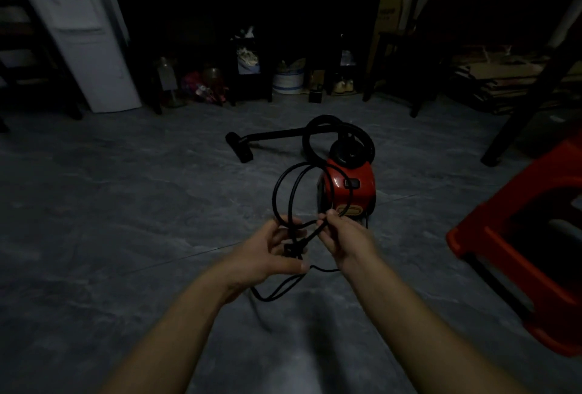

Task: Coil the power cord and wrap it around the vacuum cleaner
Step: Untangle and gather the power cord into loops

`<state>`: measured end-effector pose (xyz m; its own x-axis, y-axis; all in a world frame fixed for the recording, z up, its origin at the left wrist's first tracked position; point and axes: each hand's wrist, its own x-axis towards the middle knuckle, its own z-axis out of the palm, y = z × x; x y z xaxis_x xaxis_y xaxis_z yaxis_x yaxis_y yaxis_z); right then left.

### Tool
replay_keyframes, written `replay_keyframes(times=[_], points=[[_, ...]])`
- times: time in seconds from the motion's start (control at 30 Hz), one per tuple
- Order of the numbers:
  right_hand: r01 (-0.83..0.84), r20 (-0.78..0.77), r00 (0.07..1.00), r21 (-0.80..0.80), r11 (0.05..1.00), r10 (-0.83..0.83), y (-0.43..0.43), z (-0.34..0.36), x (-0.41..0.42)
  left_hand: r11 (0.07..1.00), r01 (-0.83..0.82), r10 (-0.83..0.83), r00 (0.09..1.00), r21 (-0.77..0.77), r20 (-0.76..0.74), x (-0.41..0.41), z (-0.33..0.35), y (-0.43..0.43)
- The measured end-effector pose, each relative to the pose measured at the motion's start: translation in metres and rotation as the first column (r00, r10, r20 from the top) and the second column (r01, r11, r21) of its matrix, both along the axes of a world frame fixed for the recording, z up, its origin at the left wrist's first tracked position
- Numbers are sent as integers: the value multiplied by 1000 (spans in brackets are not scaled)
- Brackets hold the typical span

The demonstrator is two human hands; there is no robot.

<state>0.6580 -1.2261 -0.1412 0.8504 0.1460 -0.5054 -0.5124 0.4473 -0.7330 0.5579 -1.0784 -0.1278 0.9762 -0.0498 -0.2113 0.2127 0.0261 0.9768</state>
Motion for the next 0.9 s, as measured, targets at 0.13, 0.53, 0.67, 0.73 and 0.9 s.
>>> replay_keyframes(times=[0.13,0.53,0.67,0.73,0.9], points=[[-9,-78,997,76,997,14,2,-2,-1,997,-76,74,995,24,65,1,3,-3],[-97,367,870,-525,845,328,-2,-3,-8,887,-445,454,890,-120,53,9,5,10],[-3,435,810,-668,744,394,-4,-11,-4,882,-469,472,879,-55,71,10,3,16],[2,414,764,-768,640,495,-11,-11,2,881,-473,470,879,10,81,10,2,19],[36,344,722,-885,464,601,-24,-18,17,878,-438,430,899,192,88,10,-5,25]])
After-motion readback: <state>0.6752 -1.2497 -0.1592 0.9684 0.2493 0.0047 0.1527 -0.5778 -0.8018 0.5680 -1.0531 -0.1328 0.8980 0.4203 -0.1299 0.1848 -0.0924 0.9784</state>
